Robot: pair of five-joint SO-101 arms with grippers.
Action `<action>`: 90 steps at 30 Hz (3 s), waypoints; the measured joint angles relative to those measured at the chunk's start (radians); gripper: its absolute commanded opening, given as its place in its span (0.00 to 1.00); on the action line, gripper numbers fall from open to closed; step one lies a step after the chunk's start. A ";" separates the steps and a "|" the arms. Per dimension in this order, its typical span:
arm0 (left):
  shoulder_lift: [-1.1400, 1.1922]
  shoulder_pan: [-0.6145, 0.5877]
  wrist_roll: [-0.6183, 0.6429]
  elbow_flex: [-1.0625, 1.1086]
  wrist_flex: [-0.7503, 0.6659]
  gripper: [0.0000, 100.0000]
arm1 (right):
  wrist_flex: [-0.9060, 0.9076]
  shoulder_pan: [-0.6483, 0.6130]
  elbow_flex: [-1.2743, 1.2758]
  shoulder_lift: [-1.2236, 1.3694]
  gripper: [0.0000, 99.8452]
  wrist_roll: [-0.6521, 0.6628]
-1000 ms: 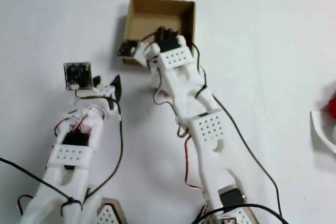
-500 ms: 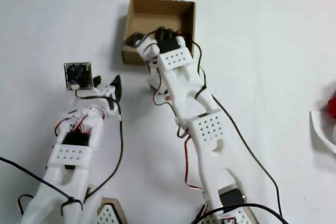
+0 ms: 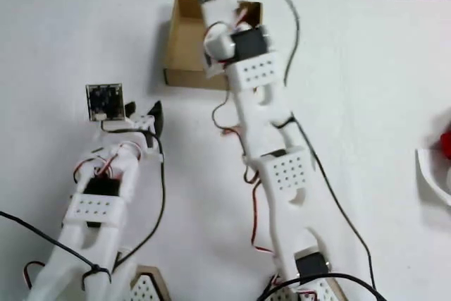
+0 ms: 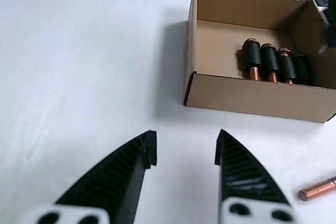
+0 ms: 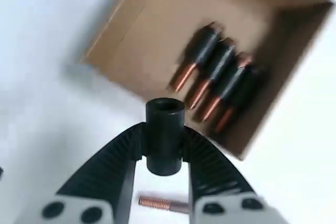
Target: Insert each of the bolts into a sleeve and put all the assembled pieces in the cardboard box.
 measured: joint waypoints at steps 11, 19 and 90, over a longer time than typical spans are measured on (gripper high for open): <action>0.000 0.000 0.000 0.000 0.000 0.20 | 0.003 -0.026 -0.020 -0.092 0.02 -0.198; 0.000 0.000 0.000 0.000 0.000 0.20 | 0.003 -0.086 0.163 -0.273 0.02 -0.199; 1.984 0.539 -0.703 -2.621 1.410 0.28 | -1.152 0.766 2.595 -2.084 0.02 -0.126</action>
